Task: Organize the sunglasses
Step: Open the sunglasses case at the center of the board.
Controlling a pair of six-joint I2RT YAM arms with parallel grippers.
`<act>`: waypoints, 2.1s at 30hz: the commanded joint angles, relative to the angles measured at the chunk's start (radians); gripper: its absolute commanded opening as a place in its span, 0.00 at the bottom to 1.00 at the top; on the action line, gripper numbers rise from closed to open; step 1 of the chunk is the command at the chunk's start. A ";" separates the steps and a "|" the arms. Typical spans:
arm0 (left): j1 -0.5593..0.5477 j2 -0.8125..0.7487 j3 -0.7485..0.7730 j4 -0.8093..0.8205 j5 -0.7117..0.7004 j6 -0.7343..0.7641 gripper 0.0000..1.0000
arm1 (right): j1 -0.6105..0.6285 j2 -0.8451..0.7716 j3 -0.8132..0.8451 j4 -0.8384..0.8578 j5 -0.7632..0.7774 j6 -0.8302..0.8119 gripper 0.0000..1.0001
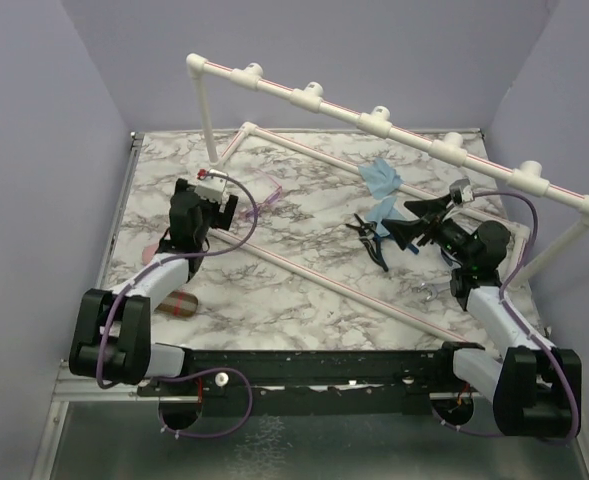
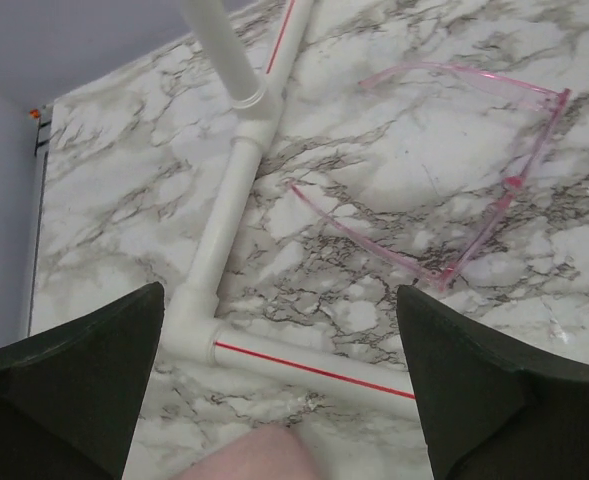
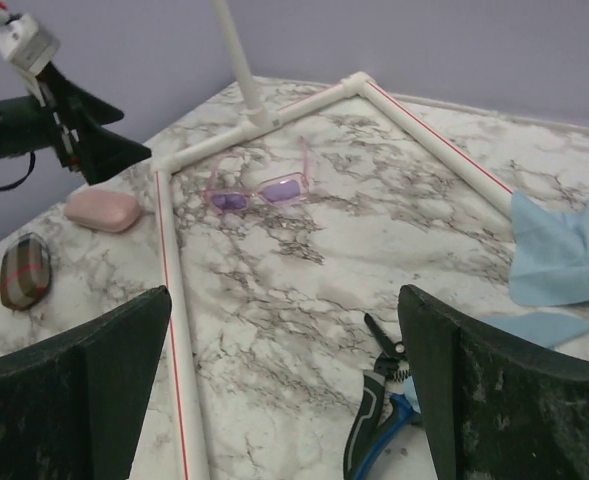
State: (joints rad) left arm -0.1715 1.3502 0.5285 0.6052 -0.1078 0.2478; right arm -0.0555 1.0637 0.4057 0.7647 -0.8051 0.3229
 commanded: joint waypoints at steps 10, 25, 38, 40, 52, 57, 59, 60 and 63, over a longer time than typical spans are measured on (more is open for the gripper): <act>0.006 -0.237 0.476 -1.716 0.102 0.903 0.99 | 0.098 -0.139 -0.013 -0.024 -0.109 0.030 1.00; 0.159 -0.203 0.365 -1.750 -0.029 1.537 0.99 | 0.233 -0.147 -0.016 -0.076 -0.101 -0.056 1.00; 0.161 -0.302 0.072 -1.486 0.153 1.653 0.99 | 0.270 -0.148 -0.018 -0.085 -0.111 -0.089 1.00; 0.161 -0.295 0.050 -1.460 0.152 1.656 0.99 | 0.273 -0.149 -0.018 -0.094 -0.111 -0.094 1.00; 0.161 -0.296 -0.070 -1.361 0.160 1.712 0.92 | 0.289 -0.139 -0.010 -0.123 -0.102 -0.116 1.00; 0.161 -0.321 -0.057 -1.399 0.163 1.693 0.58 | 0.294 -0.146 -0.006 -0.136 -0.098 -0.118 1.00; 0.161 -0.328 -0.034 -1.437 0.180 1.672 0.45 | 0.295 -0.148 -0.002 -0.137 -0.100 -0.116 1.00; 0.161 -0.332 -0.021 -1.455 0.195 1.655 0.40 | 0.296 -0.148 0.000 -0.138 -0.100 -0.116 1.00; 0.160 -0.337 0.027 -1.501 0.250 1.596 0.27 | 0.296 -0.153 0.009 -0.157 -0.089 -0.116 1.00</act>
State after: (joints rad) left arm -0.0132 1.0336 0.4862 -0.8120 0.0345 1.9060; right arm 0.2348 0.9218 0.4026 0.6407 -0.8886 0.2157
